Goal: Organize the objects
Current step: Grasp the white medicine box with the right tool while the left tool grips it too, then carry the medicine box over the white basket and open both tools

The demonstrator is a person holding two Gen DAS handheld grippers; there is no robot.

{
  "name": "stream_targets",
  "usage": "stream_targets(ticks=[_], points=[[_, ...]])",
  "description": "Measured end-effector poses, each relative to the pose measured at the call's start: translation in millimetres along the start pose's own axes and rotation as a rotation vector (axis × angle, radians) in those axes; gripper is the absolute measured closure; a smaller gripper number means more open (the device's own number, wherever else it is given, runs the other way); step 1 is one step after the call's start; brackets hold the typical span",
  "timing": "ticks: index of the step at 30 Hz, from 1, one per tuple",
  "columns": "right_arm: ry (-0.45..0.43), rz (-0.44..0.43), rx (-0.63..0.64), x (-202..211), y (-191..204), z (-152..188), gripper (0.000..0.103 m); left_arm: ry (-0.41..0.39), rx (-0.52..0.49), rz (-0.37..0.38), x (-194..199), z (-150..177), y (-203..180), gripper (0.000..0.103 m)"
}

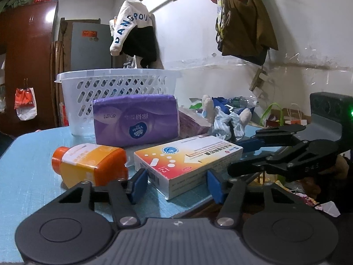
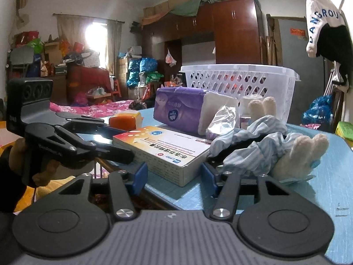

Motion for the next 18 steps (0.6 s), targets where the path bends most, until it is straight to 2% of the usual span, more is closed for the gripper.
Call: stream_targets(ticks=[18], points=[[-0.100, 0.015, 0.075, 22, 2, -23, 0.053, -0.117, -0.048, 0.048, 31, -14, -12, 0.056]])
Point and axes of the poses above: each gripper's, at about its wrist camera, not at the fingertips, and x roughly against the way its jaws point, y to its left, z to its underside, the point moved 4 cm from there along -x, roughly the way its jaws point, and after that the axes turned 4 degrees about x, right-handed, at the moved point
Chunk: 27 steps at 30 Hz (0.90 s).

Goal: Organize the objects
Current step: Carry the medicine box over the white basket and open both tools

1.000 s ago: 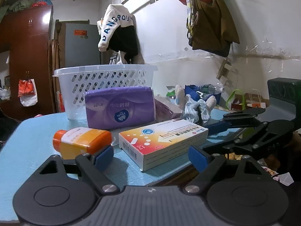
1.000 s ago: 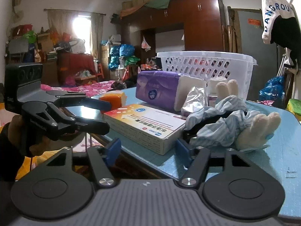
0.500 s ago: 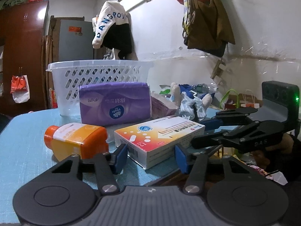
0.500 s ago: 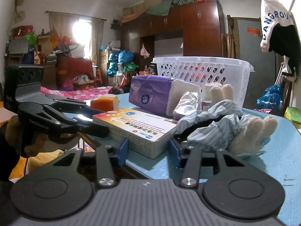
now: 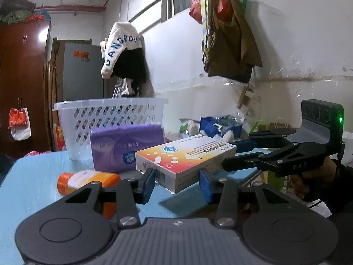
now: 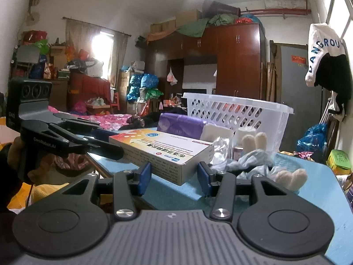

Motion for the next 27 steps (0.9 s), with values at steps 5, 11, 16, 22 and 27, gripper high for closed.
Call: stream_targets(ticks=[5, 11, 16, 22, 27], points=[[-0.021, 0.002, 0.011, -3, -8, -19, 0.054, -0.041, -0.026, -0.012, 1, -18, -3, 0.056], [-0.075, 0.032, 0.051, -9, -26, -58, 0.054, -0.119, -0.091, -0.036, -4, -65, -3, 0.057], [-0.083, 0.086, 0.105, -31, -47, -91, 0.054, -0.140, -0.132, -0.057, -28, -112, 10, 0.059], [-0.055, 0.108, 0.086, -72, -78, -113, 0.055, -0.134, -0.141, -0.088, -69, -154, 37, 0.059], [-0.022, 0.113, 0.054, -108, -103, -113, 0.055, -0.109, -0.108, -0.109, -103, -175, 65, 0.059]])
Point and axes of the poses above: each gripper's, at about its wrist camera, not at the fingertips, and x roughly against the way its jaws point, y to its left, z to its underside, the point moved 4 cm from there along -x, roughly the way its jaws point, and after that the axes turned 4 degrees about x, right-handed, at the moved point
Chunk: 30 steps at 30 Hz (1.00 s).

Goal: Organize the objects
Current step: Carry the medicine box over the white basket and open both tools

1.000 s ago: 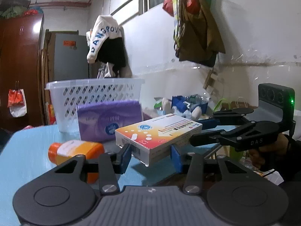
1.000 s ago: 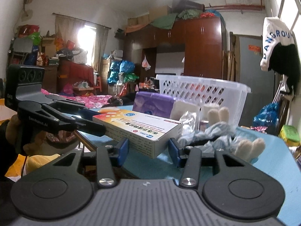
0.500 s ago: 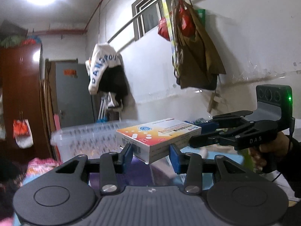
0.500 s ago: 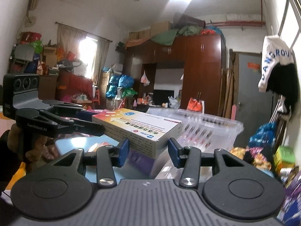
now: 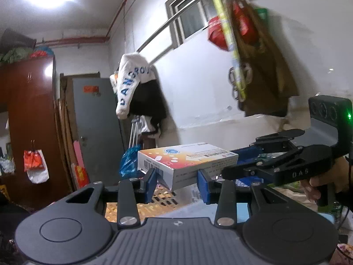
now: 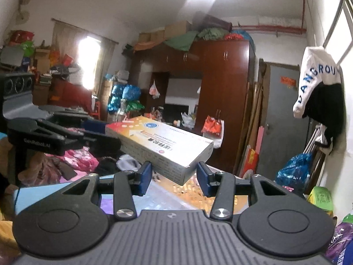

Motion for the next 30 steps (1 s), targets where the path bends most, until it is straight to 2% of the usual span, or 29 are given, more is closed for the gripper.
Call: stream_targets(ticks=[5, 12, 24, 26, 27, 28, 29, 30], points=[[0.051, -0.004, -0.035, -26, -14, 7, 0.055, 0.057, 0.023, -0.020, -31, -2, 20, 0.059], [0.152, 0.004, -0.047, -50, -19, 27, 0.055, 0.141, 0.040, -0.053, -63, 14, 36, 0.059], [0.248, 0.020, -0.033, -59, -28, 34, 0.054, 0.237, 0.063, -0.065, -94, 27, 46, 0.059], [0.255, 0.018, -0.047, -60, -29, 33, 0.046, 0.253, 0.080, -0.068, -97, 30, 48, 0.055], [0.255, 0.017, -0.050, -61, -30, 31, 0.038, 0.254, 0.083, -0.073, -98, 31, 49, 0.049], [0.255, 0.034, -0.045, -59, -30, 31, 0.016, 0.258, 0.084, -0.084, -98, 33, 50, 0.029], [0.251, 0.070, -0.030, -58, -32, 29, 0.003, 0.250, 0.080, -0.100, -96, 34, 50, 0.016], [0.243, 0.105, -0.013, -54, -32, 27, 0.001, 0.236, 0.066, -0.122, -93, 35, 50, 0.013]])
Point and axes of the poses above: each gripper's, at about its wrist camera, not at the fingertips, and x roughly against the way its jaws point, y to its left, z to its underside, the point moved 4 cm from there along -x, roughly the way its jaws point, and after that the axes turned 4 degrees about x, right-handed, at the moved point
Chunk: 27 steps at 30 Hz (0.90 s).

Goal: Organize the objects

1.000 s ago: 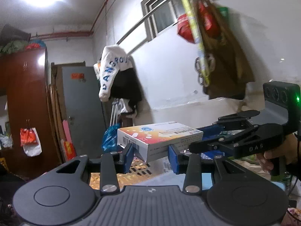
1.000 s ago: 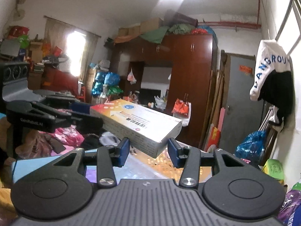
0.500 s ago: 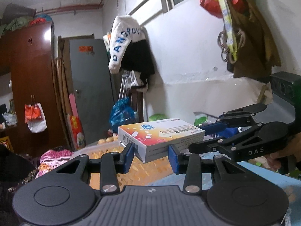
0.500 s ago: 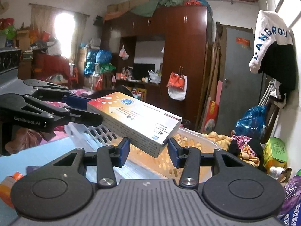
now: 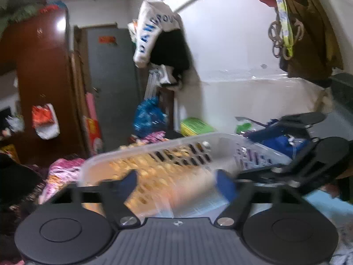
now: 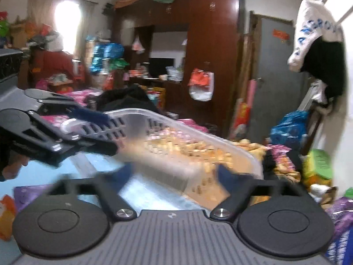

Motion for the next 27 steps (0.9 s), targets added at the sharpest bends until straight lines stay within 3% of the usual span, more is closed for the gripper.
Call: stream_targets(ticks=[3, 6, 10, 14, 18, 27], points=[[-0.023, 0.050, -0.034, 25, -8, 2, 0.000, -0.056, -0.015, -0.057, 22, 3, 1, 0.012], [-0.029, 0.068, -0.160, 65, -19, 14, 0.000, -0.114, 0.035, -0.076, 58, 5, 2, 0.003], [-0.048, 0.034, -0.311, 125, -21, 64, 0.000, -0.138, 0.142, -0.064, 118, 29, -17, 0.003], [-0.044, 0.015, -0.388, 167, -8, 119, 0.000, -0.122, 0.122, -0.011, 154, 76, -64, 0.003], [-0.013, 0.087, -0.412, 175, 3, 153, 0.000, -0.078, 0.103, 0.070, 146, 97, -106, 0.005], [-0.048, 0.099, -0.376, 168, 15, 149, 0.001, -0.045, 0.074, 0.118, 105, 96, -148, 0.013]])
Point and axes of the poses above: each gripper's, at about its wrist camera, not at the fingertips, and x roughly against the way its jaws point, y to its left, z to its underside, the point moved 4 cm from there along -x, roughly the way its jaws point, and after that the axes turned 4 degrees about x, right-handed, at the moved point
